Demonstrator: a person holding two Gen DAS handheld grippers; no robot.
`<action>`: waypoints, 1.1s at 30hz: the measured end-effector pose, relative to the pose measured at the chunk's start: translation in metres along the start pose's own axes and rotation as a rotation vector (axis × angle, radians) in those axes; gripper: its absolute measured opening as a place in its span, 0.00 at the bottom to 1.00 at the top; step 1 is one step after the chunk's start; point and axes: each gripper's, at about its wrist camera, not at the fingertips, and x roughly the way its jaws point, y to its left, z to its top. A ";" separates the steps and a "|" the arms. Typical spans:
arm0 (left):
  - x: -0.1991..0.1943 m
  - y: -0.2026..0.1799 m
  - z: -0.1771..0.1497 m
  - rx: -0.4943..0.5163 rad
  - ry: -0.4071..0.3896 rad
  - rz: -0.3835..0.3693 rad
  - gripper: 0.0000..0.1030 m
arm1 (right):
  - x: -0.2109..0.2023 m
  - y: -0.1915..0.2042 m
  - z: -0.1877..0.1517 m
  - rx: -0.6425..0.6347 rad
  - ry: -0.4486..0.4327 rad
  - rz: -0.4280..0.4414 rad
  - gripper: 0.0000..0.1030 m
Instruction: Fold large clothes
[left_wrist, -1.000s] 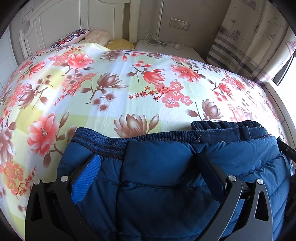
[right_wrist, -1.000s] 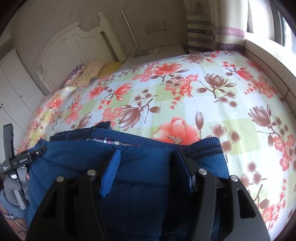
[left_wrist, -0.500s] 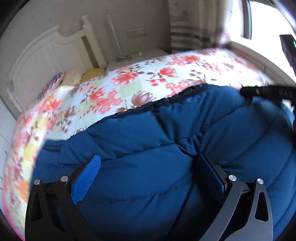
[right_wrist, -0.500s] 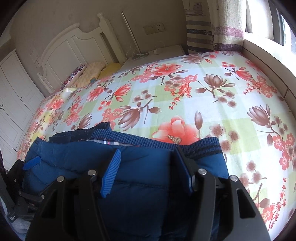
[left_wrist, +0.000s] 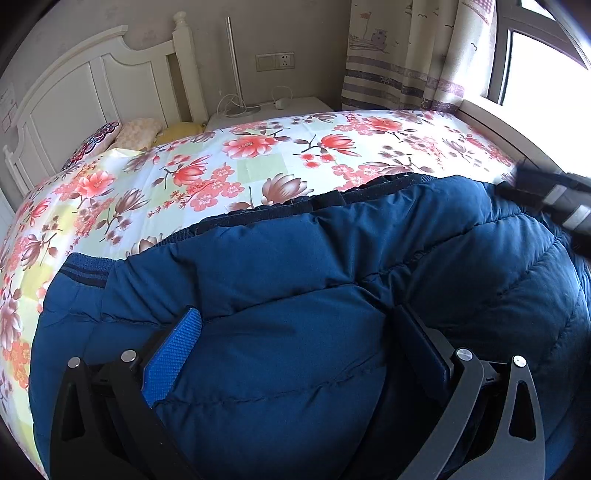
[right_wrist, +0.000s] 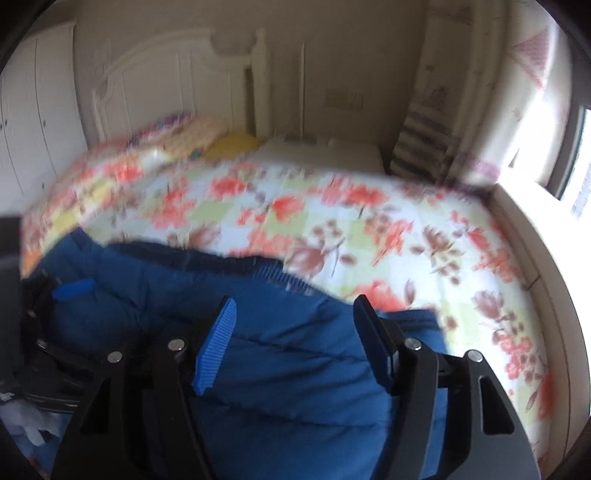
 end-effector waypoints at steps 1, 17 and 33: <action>-0.001 0.000 0.000 -0.003 -0.002 -0.002 0.96 | 0.020 -0.002 -0.005 0.013 0.074 0.009 0.64; -0.001 0.003 -0.002 -0.017 0.002 -0.013 0.96 | -0.057 -0.022 -0.090 0.024 -0.003 0.014 0.80; -0.052 0.019 -0.048 -0.051 -0.066 0.094 0.96 | -0.163 -0.166 -0.279 0.676 -0.243 0.283 0.81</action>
